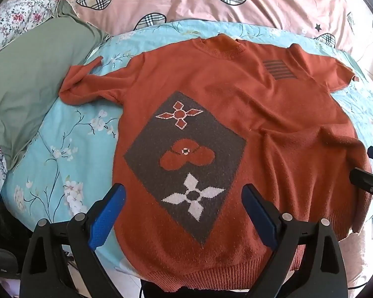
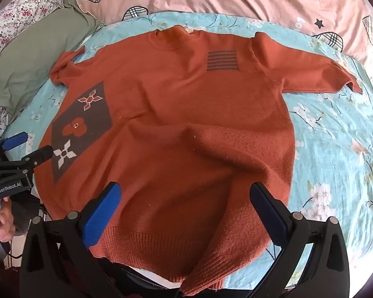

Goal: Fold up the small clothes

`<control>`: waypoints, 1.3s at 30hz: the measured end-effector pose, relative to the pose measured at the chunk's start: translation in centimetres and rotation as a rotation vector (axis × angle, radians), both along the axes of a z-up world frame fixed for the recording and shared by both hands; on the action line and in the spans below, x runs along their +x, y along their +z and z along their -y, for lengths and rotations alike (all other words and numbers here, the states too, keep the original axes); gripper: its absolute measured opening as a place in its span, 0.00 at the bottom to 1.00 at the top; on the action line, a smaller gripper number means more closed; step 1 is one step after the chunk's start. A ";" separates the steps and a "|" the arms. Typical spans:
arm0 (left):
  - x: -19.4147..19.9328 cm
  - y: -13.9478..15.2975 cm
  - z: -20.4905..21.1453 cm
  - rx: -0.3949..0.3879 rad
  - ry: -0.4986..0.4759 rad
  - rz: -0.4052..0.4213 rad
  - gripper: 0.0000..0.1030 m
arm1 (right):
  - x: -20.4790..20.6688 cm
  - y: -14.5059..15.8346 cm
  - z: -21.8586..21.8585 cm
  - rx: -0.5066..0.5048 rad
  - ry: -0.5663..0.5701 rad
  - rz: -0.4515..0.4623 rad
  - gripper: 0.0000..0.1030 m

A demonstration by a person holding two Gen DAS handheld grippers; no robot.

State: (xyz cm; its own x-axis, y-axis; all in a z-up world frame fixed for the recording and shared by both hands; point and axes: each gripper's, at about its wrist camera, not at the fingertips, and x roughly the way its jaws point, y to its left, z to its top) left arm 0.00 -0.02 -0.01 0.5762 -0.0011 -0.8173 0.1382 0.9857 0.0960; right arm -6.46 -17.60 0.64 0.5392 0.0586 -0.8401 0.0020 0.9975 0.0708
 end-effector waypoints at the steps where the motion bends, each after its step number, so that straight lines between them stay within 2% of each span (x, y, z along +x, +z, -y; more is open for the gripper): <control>1: 0.0 0.0 0.0 0.002 0.000 0.000 0.92 | 0.0 0.0 0.0 0.000 0.000 0.000 1.00; 25: 0.1 -0.1 0.5 0.006 -0.008 0.005 0.93 | 0.2 -0.1 -0.3 -0.023 0.002 0.009 1.00; 39: 0.2 0.1 1.1 0.020 -0.018 0.012 0.96 | 0.0 0.2 0.0 0.003 -0.003 0.024 1.00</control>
